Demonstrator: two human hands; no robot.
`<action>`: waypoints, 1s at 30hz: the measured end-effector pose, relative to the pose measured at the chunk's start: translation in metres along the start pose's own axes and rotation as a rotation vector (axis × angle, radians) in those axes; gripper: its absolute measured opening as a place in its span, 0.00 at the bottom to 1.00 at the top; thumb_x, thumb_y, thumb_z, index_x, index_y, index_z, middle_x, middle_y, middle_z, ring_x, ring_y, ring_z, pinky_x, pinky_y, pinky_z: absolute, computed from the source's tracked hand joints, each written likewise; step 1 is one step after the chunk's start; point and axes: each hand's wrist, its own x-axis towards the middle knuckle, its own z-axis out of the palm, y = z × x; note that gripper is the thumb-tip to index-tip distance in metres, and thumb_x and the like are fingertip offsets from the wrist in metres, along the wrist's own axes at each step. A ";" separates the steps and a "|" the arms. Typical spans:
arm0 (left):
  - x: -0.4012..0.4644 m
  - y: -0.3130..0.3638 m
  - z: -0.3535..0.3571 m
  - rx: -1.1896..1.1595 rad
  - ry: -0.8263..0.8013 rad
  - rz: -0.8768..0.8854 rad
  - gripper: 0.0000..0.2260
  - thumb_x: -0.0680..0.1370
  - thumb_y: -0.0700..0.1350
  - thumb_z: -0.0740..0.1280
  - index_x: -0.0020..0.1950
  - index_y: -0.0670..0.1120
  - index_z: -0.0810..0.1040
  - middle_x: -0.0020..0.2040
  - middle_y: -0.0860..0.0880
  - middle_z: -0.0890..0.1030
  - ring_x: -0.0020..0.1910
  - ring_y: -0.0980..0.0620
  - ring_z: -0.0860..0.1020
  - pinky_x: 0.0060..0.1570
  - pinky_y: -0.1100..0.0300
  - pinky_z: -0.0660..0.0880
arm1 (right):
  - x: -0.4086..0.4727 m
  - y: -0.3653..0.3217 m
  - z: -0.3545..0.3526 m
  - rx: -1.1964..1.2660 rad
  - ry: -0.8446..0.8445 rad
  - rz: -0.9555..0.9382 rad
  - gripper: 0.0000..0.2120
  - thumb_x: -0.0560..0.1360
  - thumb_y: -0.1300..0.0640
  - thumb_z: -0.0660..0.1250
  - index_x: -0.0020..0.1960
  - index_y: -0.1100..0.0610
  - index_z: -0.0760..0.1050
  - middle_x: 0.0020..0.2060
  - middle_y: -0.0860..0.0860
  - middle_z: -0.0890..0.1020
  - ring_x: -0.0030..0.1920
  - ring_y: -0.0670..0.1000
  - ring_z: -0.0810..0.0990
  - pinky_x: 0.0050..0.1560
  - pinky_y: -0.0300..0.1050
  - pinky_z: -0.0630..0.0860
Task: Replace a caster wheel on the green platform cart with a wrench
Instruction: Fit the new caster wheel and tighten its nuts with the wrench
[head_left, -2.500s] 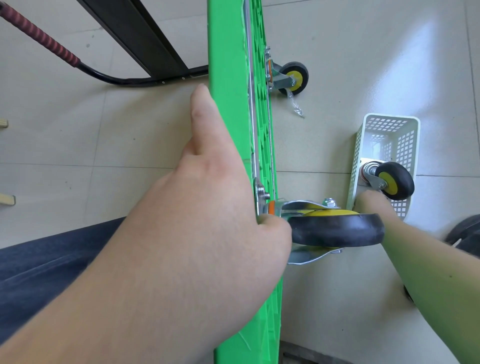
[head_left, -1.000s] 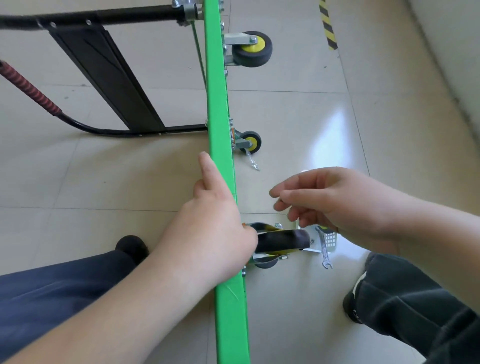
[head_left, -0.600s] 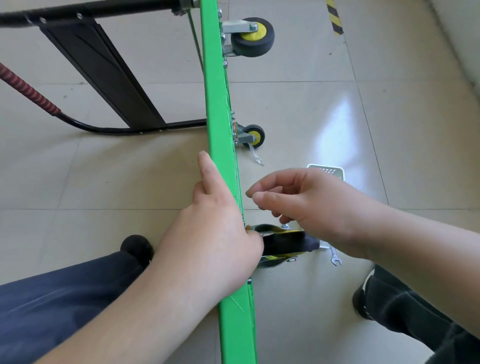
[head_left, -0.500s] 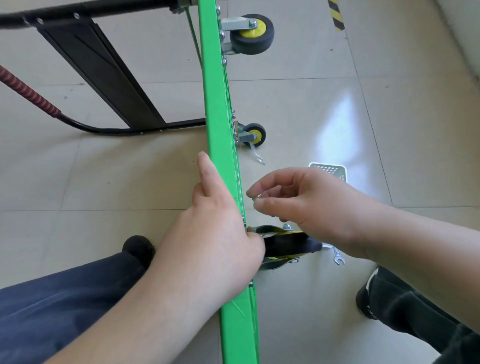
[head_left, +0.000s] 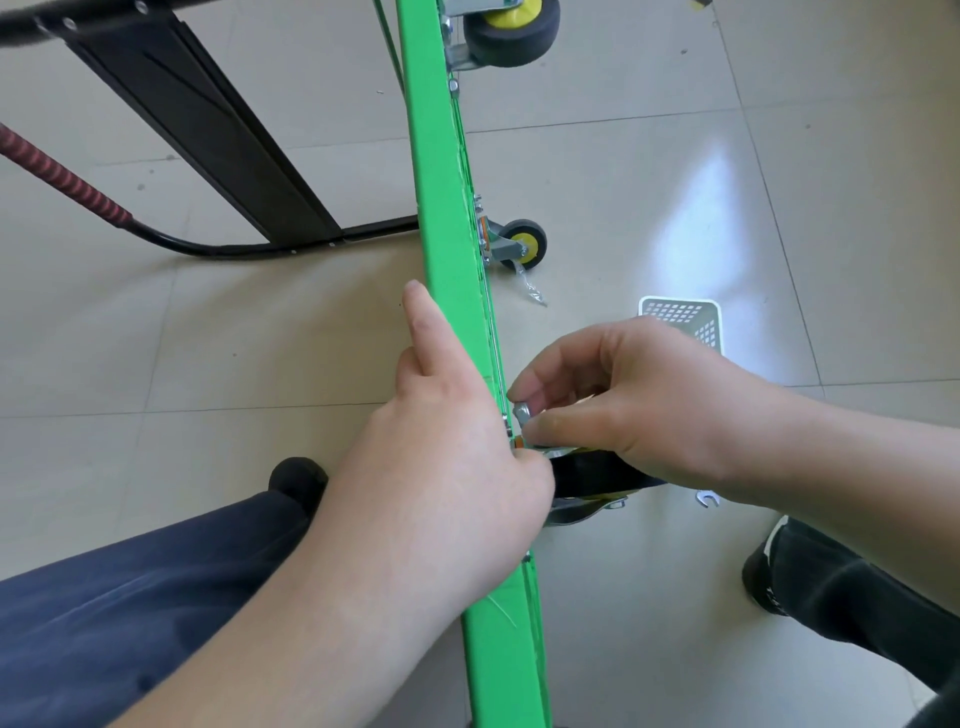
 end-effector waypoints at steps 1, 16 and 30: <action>0.002 -0.001 0.000 -0.003 0.009 -0.015 0.53 0.77 0.52 0.69 0.77 0.56 0.23 0.79 0.50 0.63 0.55 0.45 0.77 0.41 0.56 0.68 | 0.000 0.000 0.000 -0.004 -0.005 -0.005 0.06 0.71 0.59 0.79 0.45 0.50 0.85 0.39 0.45 0.87 0.36 0.43 0.83 0.43 0.37 0.80; 0.003 0.003 0.000 0.082 0.014 -0.038 0.54 0.77 0.55 0.68 0.79 0.52 0.24 0.73 0.47 0.67 0.50 0.48 0.69 0.43 0.56 0.65 | 0.000 -0.006 0.006 0.012 -0.017 0.004 0.06 0.71 0.61 0.78 0.46 0.53 0.84 0.39 0.47 0.88 0.36 0.42 0.83 0.40 0.31 0.77; -0.003 0.003 0.004 0.034 0.012 -0.013 0.34 0.79 0.52 0.67 0.65 0.62 0.40 0.63 0.44 0.71 0.45 0.42 0.71 0.31 0.58 0.61 | -0.001 -0.003 0.005 -0.030 0.023 -0.008 0.06 0.71 0.60 0.77 0.46 0.52 0.84 0.39 0.46 0.87 0.34 0.41 0.82 0.38 0.32 0.77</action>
